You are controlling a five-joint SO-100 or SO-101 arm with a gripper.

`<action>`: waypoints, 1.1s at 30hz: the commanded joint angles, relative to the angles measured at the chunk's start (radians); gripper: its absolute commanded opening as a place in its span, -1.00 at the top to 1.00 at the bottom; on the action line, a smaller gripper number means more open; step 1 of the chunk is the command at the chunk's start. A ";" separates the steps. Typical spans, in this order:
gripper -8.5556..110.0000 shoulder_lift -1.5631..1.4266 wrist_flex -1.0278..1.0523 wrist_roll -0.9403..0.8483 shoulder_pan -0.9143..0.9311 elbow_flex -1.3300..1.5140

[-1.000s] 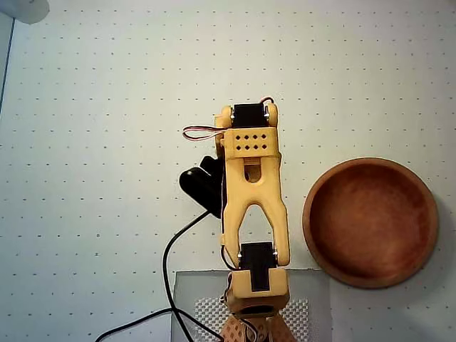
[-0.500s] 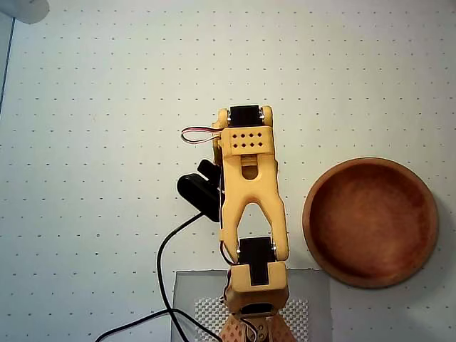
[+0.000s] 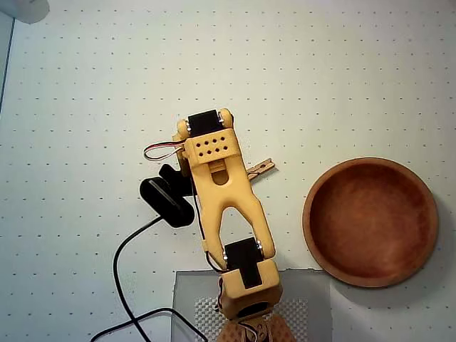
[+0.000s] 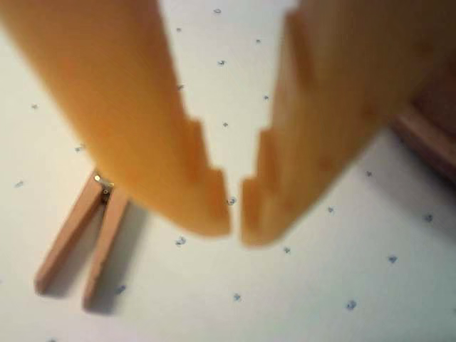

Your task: Grasp a clothespin and put it in the bowl.

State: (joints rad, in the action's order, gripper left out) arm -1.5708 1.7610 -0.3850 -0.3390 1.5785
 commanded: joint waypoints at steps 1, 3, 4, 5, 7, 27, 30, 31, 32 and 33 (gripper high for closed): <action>0.87 -0.006 0.026 0.046 -0.037 -0.028; 0.87 -0.005 0.026 0.058 -0.051 -0.043; 0.87 -0.002 0.026 0.069 -0.051 -0.057; 0.87 0.008 0.028 0.081 -0.049 -0.074; 0.87 0.041 0.028 0.103 -0.048 -0.110; 0.87 0.267 0.029 0.011 -0.060 -0.351; 0.87 0.265 0.029 -0.005 -0.060 -0.353; 0.87 0.265 0.029 -0.011 -0.060 -0.353; 0.87 0.265 0.029 -0.015 -0.057 -0.353; 0.87 0.265 0.028 -0.021 -0.052 -0.353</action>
State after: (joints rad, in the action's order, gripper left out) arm -1.2793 1.7610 -0.3881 -0.3958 1.2824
